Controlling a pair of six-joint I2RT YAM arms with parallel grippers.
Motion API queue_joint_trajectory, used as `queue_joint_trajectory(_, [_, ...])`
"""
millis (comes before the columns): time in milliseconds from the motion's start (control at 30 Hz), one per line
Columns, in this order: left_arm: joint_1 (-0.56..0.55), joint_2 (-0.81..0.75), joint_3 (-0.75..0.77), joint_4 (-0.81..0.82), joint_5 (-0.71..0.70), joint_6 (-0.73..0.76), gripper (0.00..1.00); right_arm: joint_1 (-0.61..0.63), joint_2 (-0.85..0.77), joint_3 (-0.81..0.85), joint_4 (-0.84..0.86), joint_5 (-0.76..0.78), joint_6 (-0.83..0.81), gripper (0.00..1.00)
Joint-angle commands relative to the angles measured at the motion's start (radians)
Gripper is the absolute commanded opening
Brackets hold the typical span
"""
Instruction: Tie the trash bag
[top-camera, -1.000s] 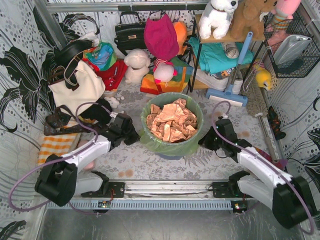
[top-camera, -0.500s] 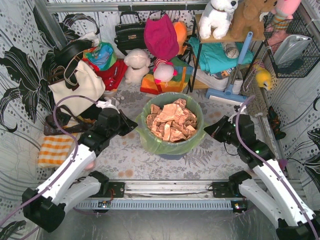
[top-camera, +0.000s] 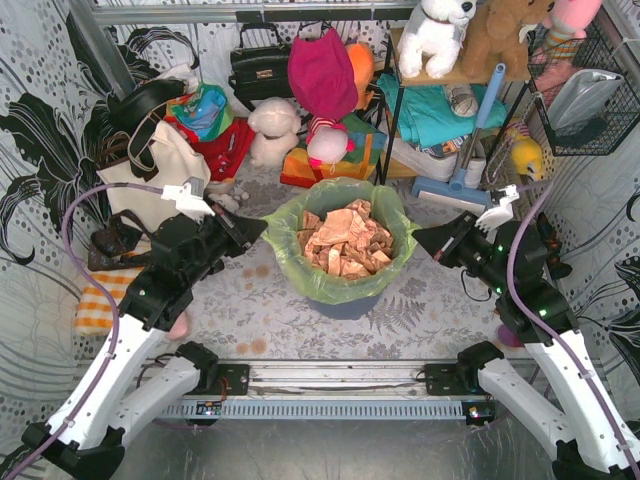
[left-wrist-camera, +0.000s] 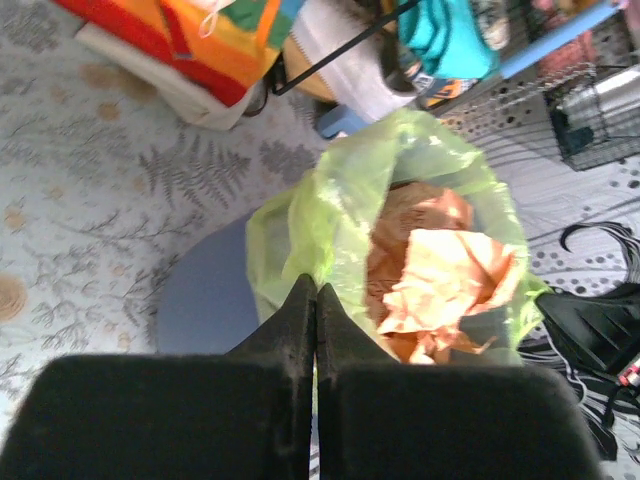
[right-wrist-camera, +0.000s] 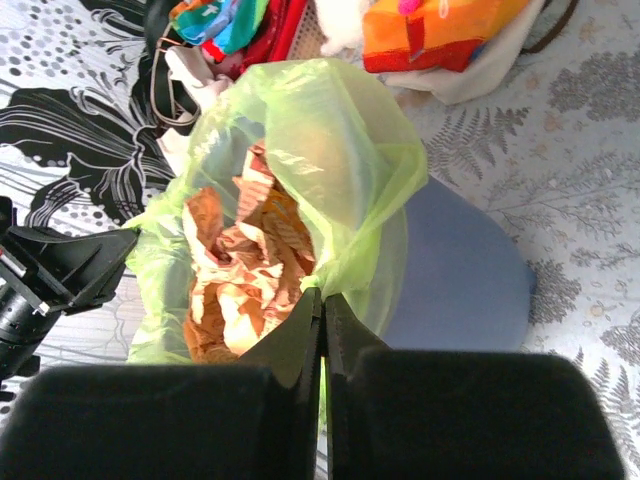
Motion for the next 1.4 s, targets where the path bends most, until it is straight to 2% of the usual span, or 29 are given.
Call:
queue_joint_trajectory(0, [0.005, 0.019, 0.076, 0.086, 0.076, 0.056, 0.00, -0.006, 0.011, 0.058, 0.116, -0.062, -0.025, 0.00])
queue_joint_trajectory(167, [0.005, 0.099, 0.132, 0.143, 0.212, 0.077, 0.00, -0.006, 0.074, 0.089, 0.217, -0.142, -0.015, 0.00])
queue_joint_trajectory(367, [0.004, 0.217, 0.220, 0.238, 0.340, 0.079, 0.00, -0.006, 0.210, 0.089, 0.426, -0.289, 0.054, 0.00])
queue_joint_trajectory(500, [0.004, 0.294, 0.254, 0.303, 0.481, 0.061, 0.00, -0.004, 0.295, 0.089, 0.546, -0.391, 0.109, 0.00])
queue_joint_trajectory(667, [-0.004, 0.330, 0.224, 0.422, 0.618, 0.005, 0.00, 0.016, 0.332, 0.068, 0.595, -0.426, 0.140, 0.00])
queue_joint_trajectory(833, [-0.019, 0.345, 0.215, 0.435, 0.628, -0.011, 0.00, 0.086, 0.358, 0.059, 0.627, -0.418, 0.149, 0.00])
queue_joint_trajectory(1033, [-0.022, 0.333, 0.220, 0.498, 0.629, -0.052, 0.00, 0.102, 0.324, 0.120, 0.552, -0.357, 0.097, 0.00])
queue_joint_trajectory(1200, [-0.022, 0.341, 0.287, 0.522, 0.600, -0.061, 0.00, 0.102, 0.310, 0.169, 0.439, -0.251, 0.034, 0.00])
queue_joint_trajectory(1367, [-0.022, 0.383, 0.375, 0.546, 0.586, -0.061, 0.00, 0.101, 0.319, 0.118, 0.414, -0.194, 0.041, 0.00])
